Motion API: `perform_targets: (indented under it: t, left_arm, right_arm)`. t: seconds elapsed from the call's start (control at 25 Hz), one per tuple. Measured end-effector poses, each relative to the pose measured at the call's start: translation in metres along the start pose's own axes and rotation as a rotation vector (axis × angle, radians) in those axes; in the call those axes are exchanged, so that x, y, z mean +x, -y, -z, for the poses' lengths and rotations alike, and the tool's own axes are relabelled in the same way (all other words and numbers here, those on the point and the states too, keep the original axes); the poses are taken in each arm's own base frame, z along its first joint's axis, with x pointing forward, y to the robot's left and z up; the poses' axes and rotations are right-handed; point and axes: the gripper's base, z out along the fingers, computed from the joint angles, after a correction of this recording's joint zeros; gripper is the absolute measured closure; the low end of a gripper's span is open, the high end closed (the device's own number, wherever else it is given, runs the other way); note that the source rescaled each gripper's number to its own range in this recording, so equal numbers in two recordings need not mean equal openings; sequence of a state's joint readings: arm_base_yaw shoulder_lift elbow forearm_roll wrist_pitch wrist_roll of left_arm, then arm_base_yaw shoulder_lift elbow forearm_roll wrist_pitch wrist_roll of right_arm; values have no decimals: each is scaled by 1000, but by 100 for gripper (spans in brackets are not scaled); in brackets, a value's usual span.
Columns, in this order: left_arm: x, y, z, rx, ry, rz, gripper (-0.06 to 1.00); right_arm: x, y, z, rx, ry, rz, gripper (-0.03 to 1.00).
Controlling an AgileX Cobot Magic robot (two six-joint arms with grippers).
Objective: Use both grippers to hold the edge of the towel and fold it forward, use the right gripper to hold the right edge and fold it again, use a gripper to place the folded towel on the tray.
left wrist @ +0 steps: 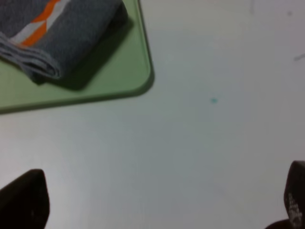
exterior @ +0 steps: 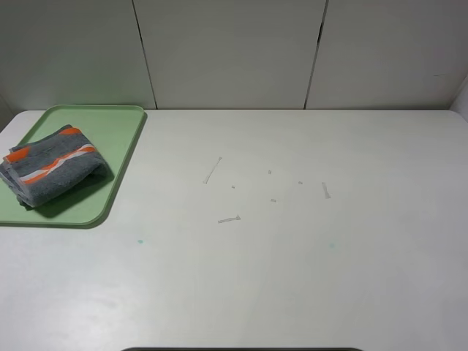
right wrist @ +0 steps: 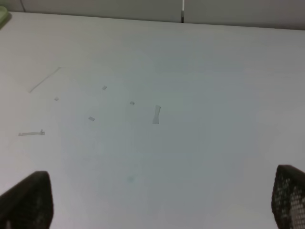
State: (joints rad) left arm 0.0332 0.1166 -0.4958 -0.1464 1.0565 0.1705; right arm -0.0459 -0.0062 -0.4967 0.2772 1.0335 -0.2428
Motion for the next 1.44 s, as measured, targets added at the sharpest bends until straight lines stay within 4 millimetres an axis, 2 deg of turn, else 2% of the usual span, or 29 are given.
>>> perform_targets:
  t: [0.32, 1.44]
  left_arm:
    - [12, 4, 12, -1, 113, -28, -6]
    - [13, 5, 12, 7, 107, -39, -6]
  right_arm:
    - [0, 0, 0, -1, 0, 0, -3]
    - [0, 0, 0, -1, 0, 0, -3]
